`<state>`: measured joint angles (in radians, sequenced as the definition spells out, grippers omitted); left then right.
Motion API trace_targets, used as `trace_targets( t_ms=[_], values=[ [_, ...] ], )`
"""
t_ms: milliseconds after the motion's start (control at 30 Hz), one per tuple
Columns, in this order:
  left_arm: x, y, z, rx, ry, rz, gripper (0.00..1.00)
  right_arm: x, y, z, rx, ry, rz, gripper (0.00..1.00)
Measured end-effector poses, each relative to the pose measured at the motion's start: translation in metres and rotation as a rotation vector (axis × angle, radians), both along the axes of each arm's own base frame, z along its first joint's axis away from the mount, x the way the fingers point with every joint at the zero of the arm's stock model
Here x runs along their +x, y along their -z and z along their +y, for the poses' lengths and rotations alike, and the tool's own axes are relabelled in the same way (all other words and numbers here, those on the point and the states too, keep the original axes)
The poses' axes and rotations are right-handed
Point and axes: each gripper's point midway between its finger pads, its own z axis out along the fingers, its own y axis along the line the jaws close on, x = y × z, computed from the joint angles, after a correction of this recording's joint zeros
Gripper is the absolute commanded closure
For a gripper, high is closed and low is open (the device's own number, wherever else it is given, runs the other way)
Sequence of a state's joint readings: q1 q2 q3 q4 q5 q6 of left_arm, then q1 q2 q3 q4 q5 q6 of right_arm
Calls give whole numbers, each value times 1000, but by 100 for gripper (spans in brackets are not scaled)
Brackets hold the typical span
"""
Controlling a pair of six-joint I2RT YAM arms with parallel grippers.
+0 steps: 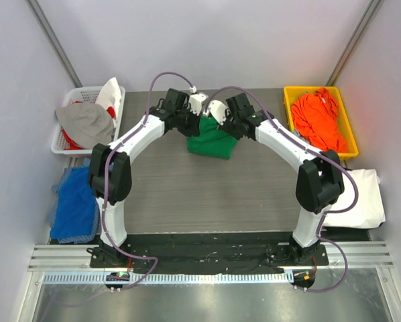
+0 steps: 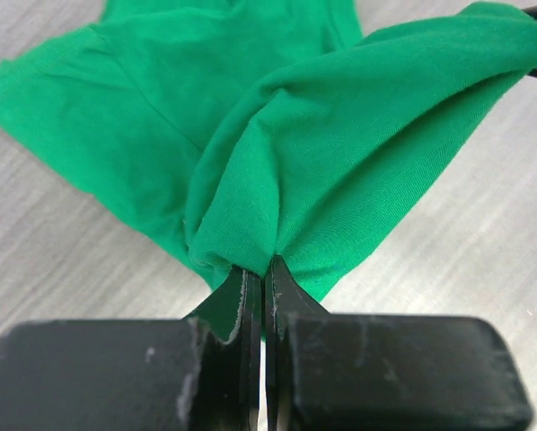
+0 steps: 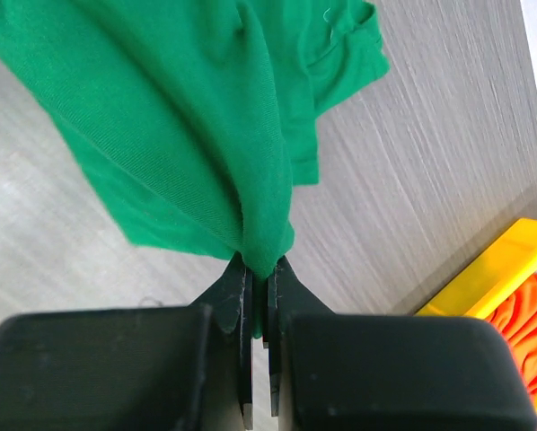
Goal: Fold and stack the t-shirts
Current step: Fold the tshirt
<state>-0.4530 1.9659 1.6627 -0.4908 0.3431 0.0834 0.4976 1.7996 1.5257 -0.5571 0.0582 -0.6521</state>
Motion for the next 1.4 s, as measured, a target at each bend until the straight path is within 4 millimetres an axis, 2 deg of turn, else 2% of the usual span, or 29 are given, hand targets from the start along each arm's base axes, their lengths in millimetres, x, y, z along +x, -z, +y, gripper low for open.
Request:
trace_targets(
  t_ms=[233,367,600,767,1067,1233,1400],
  values=[
    [33,5,7,10,-44,-18,100,32,12,3,-18,4,4,99],
    [57,10,9,14,-69,-31,100,49,27,3,-24,9,19,99],
    [90,35,5,43,-87,-27,100,72,52,2,-43,17,43,99],
    [96,36,4,49,-87,-35,100,83,57,-1,-42,25,43,99],
    [112,20,8,61,-120,-104,100,105,32,4,-15,31,-21,99],
    [121,19,10,69,-136,-128,100,113,39,5,-18,35,-19,99],
    [122,22,10,72,-140,-126,100,113,45,4,-25,33,-4,99]
  ],
)
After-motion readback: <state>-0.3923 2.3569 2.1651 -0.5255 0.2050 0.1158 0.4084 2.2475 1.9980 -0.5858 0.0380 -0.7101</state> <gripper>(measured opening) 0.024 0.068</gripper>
